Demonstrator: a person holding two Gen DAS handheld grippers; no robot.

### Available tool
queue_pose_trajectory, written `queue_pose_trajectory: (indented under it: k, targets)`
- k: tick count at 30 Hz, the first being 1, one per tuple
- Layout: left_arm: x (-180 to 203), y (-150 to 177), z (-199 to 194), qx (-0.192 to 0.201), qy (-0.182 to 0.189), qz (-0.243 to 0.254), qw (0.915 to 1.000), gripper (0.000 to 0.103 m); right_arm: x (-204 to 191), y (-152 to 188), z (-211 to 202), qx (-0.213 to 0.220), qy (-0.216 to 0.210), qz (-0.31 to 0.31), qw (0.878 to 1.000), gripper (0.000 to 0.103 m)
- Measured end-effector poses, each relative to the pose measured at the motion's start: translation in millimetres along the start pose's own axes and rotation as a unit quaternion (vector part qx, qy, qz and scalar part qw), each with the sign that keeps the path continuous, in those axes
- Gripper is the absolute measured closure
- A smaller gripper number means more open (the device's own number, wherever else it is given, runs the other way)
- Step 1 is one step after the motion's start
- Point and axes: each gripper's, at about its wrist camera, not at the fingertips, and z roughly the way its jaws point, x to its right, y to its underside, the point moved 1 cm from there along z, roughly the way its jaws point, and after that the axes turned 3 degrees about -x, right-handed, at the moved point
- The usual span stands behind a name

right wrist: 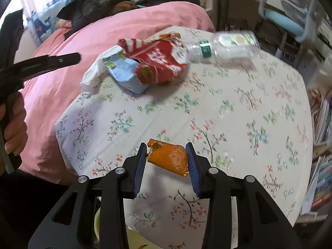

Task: Collect trash
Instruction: 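Grasp the white tissue with the left tool while the right tool grasps the second orange peel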

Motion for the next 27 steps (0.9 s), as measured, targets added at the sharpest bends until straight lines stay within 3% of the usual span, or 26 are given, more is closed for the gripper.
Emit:
queue_pose_trajectory:
  k: [1, 3, 4, 5, 9, 11, 14, 17, 21, 27]
  targets:
    - [-4.6, -0.2, 3.7, -0.005, -0.010, 0.000, 0.9999, 0.096, 2.7, 2.3, -0.5, -0.002, 0.001, 0.002, 1.000, 0.067]
    - [-17.3, -2.0, 12.2, -0.014, -0.033, -0.010, 0.9993, 0.073, 7.5, 5.3, -0.1, -0.005, 0.002, 0.006, 1.000, 0.066]
    - [-23.0, -3.4, 13.4, -0.011, -0.037, -0.017, 0.9991, 0.046, 10.5, 6.1, -0.8, -0.004, 0.001, 0.010, 1.000, 0.066]
    - [-29.4, -5.9, 15.9, 0.002, -0.045, -0.026, 0.9987, 0.035, 12.3, 5.7, -0.1, -0.003, 0.000, 0.013, 1.000, 0.066]
    - [-32.5, -11.5, 34.9, -0.008, -0.049, -0.017, 0.9986, 0.027, 21.2, 6.4, 3.1, -0.006, -0.006, 0.027, 1.000, 0.066]
    - [-30.9, -13.2, 48.2, -0.018, -0.085, 0.001, 0.9962, 0.027, 21.3, 6.1, 7.0, -0.011, -0.006, 0.026, 1.000, 0.066]
    - [-37.3, -16.3, 66.2, -0.039, -0.106, 0.002, 0.9936, 0.027, 17.2, 6.0, 12.6, -0.019, -0.003, 0.012, 1.000, 0.066]
    - [-63.0, -18.4, 74.7, -0.061, -0.069, -0.078, 0.9927, 0.027, 11.7, 5.1, 15.9, -0.023, -0.007, 0.001, 1.000, 0.065]
    - [-92.4, -14.9, 83.5, -0.077, -0.021, -0.178, 0.9809, 0.027, 6.6, 4.2, 20.4, -0.026, -0.013, -0.006, 1.000, 0.064]
    - [-77.1, -14.6, 91.1, -0.080, -0.030, -0.151, 0.9848, 0.029, 3.6, 6.8, 26.4, -0.035, -0.012, -0.007, 0.999, 0.062]
